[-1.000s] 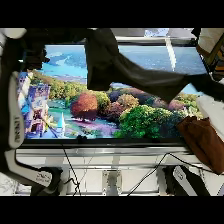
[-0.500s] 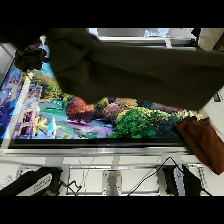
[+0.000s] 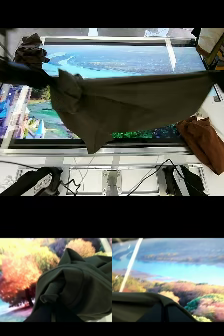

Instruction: Fold the shirts.

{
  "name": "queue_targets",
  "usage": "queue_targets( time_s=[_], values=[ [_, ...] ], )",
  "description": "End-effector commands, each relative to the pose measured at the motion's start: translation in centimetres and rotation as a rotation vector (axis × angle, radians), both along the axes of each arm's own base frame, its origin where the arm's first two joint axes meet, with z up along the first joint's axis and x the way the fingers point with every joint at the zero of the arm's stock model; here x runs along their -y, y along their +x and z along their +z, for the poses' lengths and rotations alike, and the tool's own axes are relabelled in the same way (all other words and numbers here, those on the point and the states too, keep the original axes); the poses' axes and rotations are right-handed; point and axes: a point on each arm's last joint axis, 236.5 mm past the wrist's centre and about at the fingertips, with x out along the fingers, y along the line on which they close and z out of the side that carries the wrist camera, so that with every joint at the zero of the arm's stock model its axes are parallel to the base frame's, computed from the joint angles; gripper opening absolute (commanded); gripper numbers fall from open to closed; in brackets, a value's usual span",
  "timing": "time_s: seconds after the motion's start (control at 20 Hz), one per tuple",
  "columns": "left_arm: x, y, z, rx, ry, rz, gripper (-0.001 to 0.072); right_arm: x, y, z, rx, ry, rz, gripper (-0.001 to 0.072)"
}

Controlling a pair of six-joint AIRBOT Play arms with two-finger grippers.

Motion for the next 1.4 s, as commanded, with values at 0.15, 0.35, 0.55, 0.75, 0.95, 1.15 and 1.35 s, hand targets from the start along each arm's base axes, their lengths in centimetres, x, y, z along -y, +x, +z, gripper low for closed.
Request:
queue_targets(
  time_s=[0.15, 0.35, 0.55, 0.75, 0.95, 1.15, 1.35],
  values=[
    [0.1, 6.4, -12.8, -0.102, -0.036, 0.111, 0.0010, -3.2, 6.5, -15.7, -0.306, 0.054, 0.059, 0.0027],
    [-1.2, 15.7, -14.4, 0.126, -0.084, 0.264, 0.0010, -4.1, 12.4, -24.1, -0.385, 0.042, 0.015, 0.0027],
    [-2.0, 21.7, -16.7, 0.192, -0.129, 0.370, 0.0010, -0.4, 18.8, -28.7, -0.310, 0.057, -0.178, 0.0026],
    [-1.5, 26.4, -17.3, 0.215, -0.152, 0.375, 0.0011, 2.9, 24.3, -27.9, -0.171, 0.027, -0.297, 0.0026],
    [-1.2, 29.3, -13.6, 0.324, -0.245, 0.419, 0.0404, 5.3, 27.6, -25.5, -0.041, 0.004, -0.376, 0.0044],
    [-1.1, 29.5, -12.6, 0.315, -0.281, 0.442, 0.0720, 5.3, 27.4, -25.9, -0.052, -0.051, -0.347, 0.0369],
    [-0.9, 26.7, -15.4, 0.158, -0.217, 0.383, 0.0720, 7.4, 25.3, -27.5, -0.159, -0.061, -0.328, 0.0368]
  ],
)
